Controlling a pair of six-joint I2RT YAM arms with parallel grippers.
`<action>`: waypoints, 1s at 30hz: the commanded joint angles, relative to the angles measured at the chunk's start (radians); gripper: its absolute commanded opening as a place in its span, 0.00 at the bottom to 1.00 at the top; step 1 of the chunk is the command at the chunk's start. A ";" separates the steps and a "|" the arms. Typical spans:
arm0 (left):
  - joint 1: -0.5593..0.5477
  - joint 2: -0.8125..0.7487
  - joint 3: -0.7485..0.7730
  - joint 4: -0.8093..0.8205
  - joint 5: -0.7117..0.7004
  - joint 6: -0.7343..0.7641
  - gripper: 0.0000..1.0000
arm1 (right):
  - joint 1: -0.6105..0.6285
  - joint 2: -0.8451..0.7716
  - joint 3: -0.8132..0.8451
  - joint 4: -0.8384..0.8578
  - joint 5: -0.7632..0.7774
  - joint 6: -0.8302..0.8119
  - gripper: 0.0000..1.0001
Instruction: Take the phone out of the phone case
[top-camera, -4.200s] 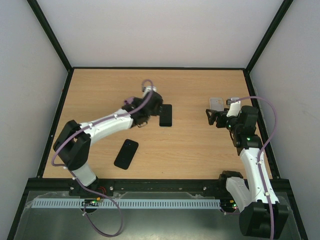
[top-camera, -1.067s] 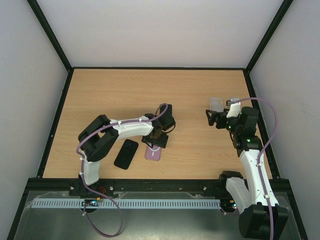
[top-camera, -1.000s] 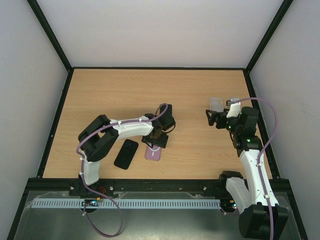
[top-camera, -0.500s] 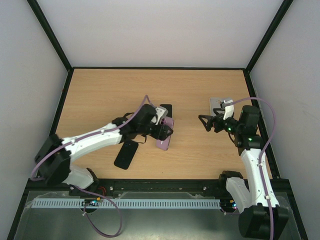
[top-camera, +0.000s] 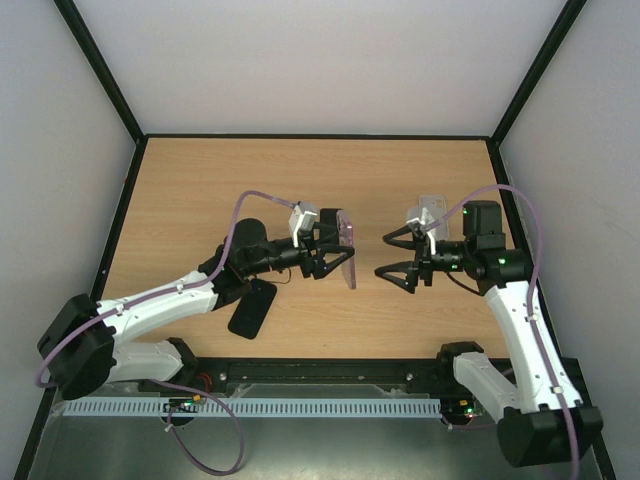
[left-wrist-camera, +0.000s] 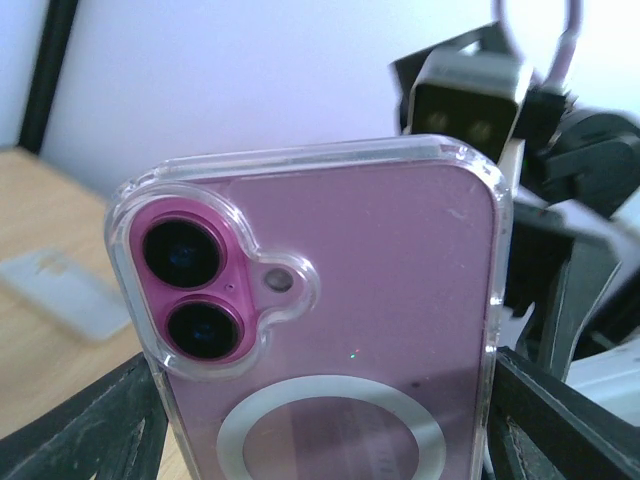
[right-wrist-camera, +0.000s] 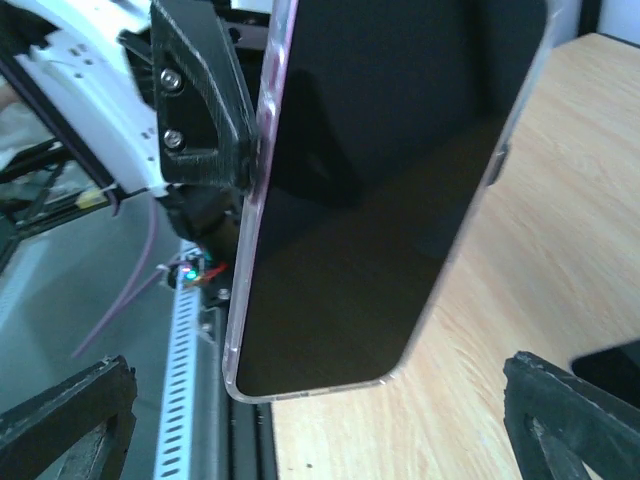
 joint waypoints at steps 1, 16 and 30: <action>0.005 0.001 0.028 0.325 0.099 -0.080 0.37 | 0.063 0.033 0.058 -0.115 -0.037 0.015 0.97; -0.022 0.103 0.084 0.457 0.135 -0.173 0.35 | 0.140 -0.001 -0.009 0.345 -0.204 0.560 0.98; -0.027 0.082 0.065 0.454 0.066 -0.168 0.32 | 0.146 -0.003 -0.077 0.357 -0.017 0.503 0.98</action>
